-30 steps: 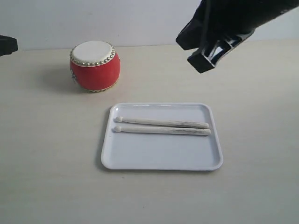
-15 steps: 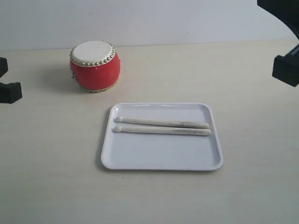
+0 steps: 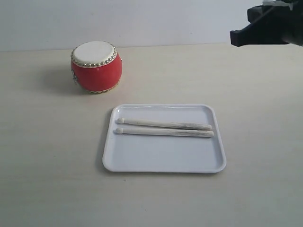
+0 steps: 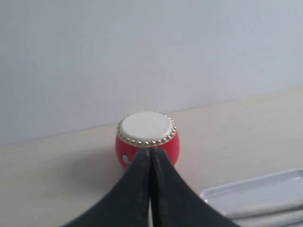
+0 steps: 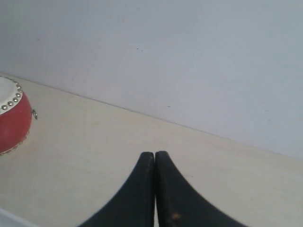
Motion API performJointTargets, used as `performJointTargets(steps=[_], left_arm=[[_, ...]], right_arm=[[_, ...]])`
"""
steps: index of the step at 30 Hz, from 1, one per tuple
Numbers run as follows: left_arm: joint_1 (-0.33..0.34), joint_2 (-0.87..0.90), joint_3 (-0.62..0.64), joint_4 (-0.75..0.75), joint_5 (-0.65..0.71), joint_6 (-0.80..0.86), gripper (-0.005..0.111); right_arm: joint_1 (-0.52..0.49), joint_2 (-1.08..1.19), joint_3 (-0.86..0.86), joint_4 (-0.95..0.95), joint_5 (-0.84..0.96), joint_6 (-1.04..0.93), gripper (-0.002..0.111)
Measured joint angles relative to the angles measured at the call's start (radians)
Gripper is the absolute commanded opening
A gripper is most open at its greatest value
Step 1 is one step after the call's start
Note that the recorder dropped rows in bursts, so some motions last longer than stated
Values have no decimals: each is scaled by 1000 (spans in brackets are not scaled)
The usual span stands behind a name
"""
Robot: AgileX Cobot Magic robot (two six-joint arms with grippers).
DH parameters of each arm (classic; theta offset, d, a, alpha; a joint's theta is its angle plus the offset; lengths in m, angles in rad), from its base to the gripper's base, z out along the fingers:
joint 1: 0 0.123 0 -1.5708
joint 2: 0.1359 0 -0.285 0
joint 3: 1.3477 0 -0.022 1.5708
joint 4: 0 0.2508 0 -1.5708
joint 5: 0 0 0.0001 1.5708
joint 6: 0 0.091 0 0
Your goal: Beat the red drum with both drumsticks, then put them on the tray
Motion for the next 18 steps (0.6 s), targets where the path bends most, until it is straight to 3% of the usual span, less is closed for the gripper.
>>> performJointTargets(steps=[8,18], left_arm=[[-2,-48,14,-31,-71,-3,0],[-2,-48,14,-41,-75,-3,0]], right_arm=[[-61,207,-238,-38,144,60,0],[-61,271,-256,-40,188,182,0]])
